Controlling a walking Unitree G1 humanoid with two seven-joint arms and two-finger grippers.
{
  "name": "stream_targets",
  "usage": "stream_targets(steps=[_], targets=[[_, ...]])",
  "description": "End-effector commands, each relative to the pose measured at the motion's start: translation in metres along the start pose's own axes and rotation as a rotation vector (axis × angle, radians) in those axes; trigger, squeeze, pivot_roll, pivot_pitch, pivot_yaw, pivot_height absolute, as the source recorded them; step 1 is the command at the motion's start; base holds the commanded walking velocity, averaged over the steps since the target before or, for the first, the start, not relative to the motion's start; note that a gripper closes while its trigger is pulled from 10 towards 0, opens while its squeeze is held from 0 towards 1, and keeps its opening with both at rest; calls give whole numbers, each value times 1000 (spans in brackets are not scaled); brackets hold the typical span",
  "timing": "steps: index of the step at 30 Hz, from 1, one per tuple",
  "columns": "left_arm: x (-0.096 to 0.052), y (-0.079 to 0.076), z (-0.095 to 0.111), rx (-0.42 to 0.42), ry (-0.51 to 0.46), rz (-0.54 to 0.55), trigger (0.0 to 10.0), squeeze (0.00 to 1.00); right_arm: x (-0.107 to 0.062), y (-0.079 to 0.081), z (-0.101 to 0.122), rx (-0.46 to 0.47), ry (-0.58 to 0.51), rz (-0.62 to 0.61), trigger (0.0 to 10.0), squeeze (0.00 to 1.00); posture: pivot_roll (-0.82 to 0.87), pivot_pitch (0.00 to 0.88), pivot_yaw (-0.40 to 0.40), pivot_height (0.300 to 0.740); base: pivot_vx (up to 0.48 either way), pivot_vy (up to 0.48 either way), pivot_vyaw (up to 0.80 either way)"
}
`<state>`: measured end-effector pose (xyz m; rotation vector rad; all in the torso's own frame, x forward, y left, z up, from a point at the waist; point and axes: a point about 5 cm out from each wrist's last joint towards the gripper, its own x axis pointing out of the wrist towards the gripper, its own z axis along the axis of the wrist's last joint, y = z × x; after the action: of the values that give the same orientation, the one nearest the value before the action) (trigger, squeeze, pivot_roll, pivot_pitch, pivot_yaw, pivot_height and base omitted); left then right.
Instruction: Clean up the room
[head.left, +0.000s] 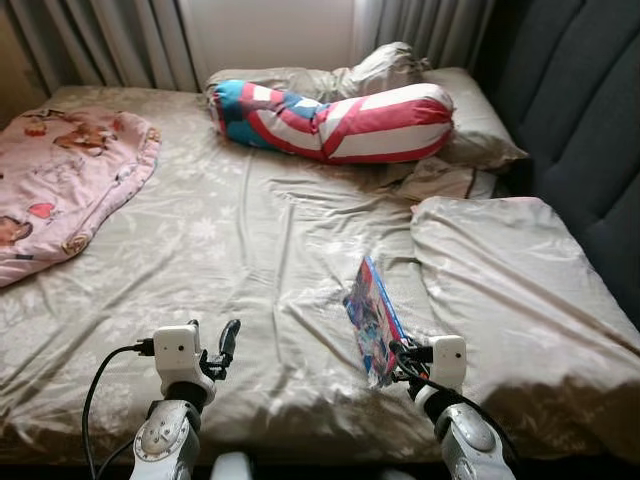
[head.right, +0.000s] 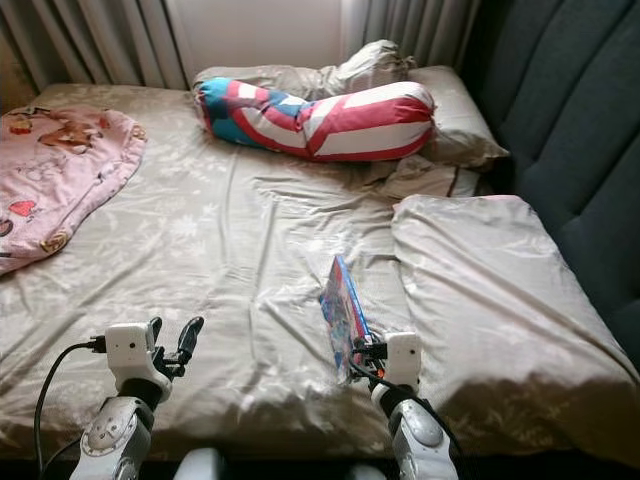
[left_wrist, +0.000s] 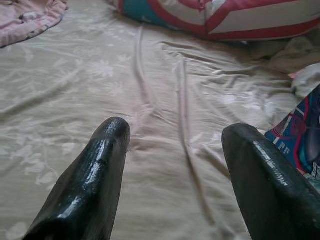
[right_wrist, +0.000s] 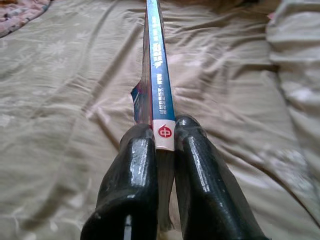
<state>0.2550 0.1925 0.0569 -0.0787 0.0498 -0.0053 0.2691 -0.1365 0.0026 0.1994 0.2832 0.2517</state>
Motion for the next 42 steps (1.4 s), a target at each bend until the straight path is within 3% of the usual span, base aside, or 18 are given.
stream_targets(steps=[1,16,19,29,35,42], targets=[[2,-2,3,0,-4,-14,10000,0,2,-2,9,-4,-48,-6,10000,0,-51,57,-66,647,289,0,0],[3,-2,5,5,-14,-15,10000,0,8,-8,10,13,-47,3,10000,0,-41,65,-62,647,57,0,0],[3,-3,6,10,-13,-21,10000,0,24,5,22,73,-52,4,10000,0,-40,67,-62,647,0,0,0],[0,1,10,30,-23,-18,10000,0,47,14,50,267,-94,-21,10000,0,8,90,-49,647,0,0,0],[-3,4,12,47,-20,-25,10000,0,53,12,58,334,-99,-39,10000,0,40,107,-35,647,0,0,0],[-6,8,15,70,-13,-32,10000,0,55,14,56,353,-55,-52,10000,0,67,125,-11,647,0,0,0]])
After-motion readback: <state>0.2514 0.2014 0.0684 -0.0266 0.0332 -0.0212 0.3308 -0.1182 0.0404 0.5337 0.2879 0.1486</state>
